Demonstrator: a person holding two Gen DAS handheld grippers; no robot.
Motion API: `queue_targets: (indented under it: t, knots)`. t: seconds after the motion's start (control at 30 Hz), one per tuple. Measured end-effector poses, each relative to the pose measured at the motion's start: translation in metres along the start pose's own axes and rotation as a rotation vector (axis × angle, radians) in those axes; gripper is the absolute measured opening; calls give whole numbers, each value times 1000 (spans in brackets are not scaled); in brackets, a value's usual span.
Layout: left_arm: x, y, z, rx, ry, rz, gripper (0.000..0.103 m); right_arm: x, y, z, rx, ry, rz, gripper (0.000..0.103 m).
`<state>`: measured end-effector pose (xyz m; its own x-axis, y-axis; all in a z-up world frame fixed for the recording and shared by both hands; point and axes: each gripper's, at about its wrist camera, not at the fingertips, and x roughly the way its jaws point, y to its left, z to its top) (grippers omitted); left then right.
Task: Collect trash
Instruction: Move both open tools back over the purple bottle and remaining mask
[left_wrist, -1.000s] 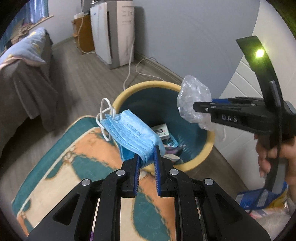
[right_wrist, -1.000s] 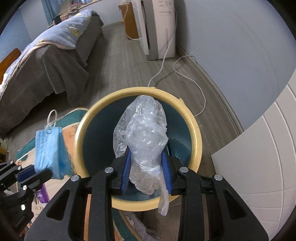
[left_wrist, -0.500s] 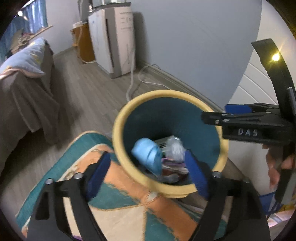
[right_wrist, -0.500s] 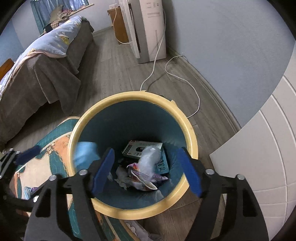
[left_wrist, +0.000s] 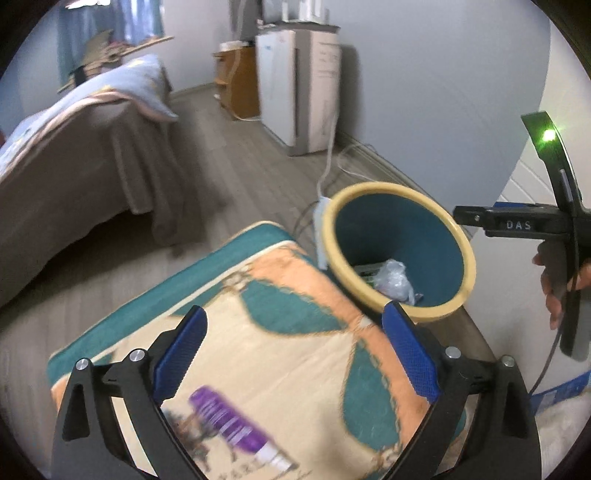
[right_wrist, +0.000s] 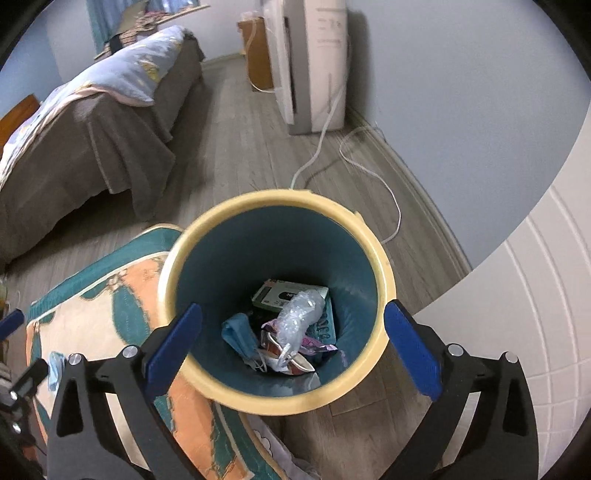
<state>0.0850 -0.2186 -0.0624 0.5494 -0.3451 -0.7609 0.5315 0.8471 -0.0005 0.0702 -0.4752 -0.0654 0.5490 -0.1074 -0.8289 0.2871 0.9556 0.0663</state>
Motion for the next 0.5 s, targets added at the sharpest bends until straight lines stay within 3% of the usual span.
queue_targets:
  t: [0.5]
  knots:
    - [-118, 75, -40, -162, -82, 166, 97, -93, 104, -3, -170, -114, 134, 97]
